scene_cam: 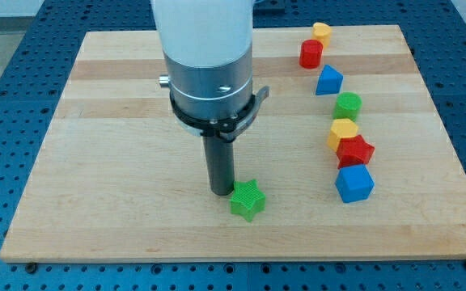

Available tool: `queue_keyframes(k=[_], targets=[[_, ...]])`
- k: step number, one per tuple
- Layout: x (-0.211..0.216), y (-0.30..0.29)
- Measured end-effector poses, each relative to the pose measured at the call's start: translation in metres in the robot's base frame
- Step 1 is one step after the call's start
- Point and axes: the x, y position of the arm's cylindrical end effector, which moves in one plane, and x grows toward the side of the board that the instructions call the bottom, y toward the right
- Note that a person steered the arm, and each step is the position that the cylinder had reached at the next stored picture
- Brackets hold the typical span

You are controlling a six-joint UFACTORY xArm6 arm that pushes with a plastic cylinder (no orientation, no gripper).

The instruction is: Slide the green star to the line of blocks

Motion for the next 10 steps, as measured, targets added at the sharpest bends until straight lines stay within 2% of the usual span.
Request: queue_keyframes(k=[3,5,7,10], targets=[[0.005,0.024],[0.024,0.056],[0.003,0.054],[0.027,0.020]])
